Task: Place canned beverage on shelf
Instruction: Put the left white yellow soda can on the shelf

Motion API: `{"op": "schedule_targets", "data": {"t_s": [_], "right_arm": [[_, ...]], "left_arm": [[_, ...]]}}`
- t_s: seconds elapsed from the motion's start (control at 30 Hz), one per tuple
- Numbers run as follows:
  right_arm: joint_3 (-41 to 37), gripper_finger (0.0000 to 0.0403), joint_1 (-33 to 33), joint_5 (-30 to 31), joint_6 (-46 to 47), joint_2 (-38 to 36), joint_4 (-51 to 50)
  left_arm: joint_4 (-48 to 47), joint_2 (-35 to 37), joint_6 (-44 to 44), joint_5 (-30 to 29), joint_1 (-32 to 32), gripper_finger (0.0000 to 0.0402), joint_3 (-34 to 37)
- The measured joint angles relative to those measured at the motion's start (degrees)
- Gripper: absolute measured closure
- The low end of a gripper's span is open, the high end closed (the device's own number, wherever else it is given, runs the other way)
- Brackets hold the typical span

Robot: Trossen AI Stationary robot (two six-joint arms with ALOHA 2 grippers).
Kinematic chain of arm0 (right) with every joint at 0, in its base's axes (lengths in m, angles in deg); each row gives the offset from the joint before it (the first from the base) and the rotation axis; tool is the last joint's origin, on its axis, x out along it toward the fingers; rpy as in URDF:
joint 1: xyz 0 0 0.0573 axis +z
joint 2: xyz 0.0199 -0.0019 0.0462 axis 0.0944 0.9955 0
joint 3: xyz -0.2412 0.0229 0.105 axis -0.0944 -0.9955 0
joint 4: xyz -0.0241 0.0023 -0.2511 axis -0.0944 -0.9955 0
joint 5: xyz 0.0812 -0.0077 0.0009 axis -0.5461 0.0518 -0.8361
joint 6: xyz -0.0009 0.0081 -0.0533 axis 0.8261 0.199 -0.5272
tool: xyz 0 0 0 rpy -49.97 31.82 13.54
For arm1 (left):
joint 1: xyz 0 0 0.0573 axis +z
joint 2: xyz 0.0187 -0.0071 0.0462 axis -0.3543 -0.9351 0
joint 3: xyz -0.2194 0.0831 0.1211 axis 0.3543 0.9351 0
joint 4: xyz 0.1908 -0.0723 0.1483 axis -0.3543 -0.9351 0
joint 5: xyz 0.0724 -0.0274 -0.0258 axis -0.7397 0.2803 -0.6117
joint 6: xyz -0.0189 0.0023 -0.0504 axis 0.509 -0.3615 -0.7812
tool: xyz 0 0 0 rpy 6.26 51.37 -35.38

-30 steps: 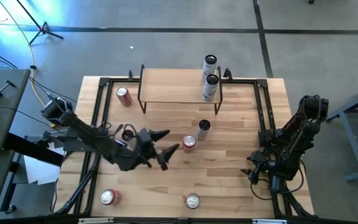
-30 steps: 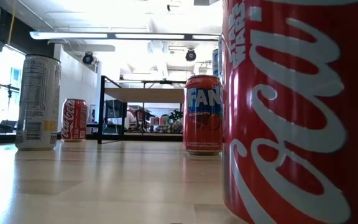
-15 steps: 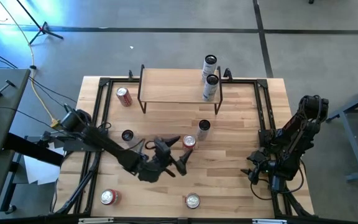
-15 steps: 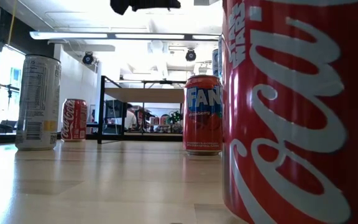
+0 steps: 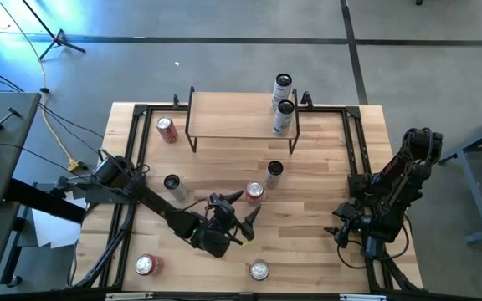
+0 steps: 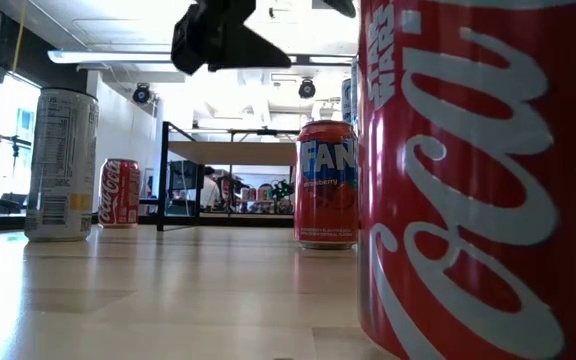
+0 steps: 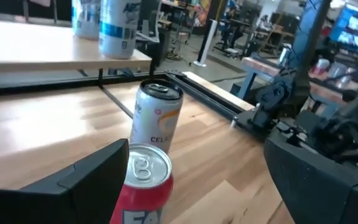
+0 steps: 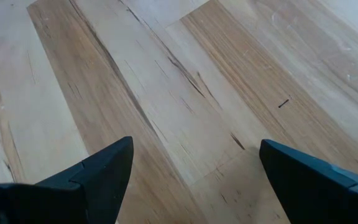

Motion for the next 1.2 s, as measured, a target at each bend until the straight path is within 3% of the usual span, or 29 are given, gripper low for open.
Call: {"op": "schedule_targets", "data": {"t_s": [0.1, 0.3, 0.4, 0.67, 0.87, 1.2], "right_arm": [[0.0, 0.0064, 0.0, 0.0, 0.0, 0.0, 0.0], [0.0, 0.0064, 0.0, 0.0, 0.0, 0.0, 0.0], [0.0, 0.0064, 0.0, 0.0, 0.0, 0.0, 0.0], [0.0, 0.0064, 0.0, 0.0, 0.0, 0.0, 0.0], [0.0, 0.0064, 0.0, 0.0, 0.0, 0.0, 0.0], [0.0, 0.0064, 0.0, 0.0, 0.0, 0.0, 0.0]], "left_arm": [[0.0, -0.2, -0.7, -3.4, -0.9, 0.0041, 0.0], [0.0, 0.9, 5.8, -16.7, -6.4, 0.0041, 0.0], [-0.8, 1.7, 4.6, -17.0, -8.9, 0.0041, 1.6], [-0.8, 2.8, -9.0, -17.0, -12.2, 0.0041, 7.5], [-0.8, 4.8, -11.3, -17.0, -13.3, 0.0041, 12.8], [-0.9, 17.6, -14.1, -17.0, -17.6, 0.0041, 21.5]]}}
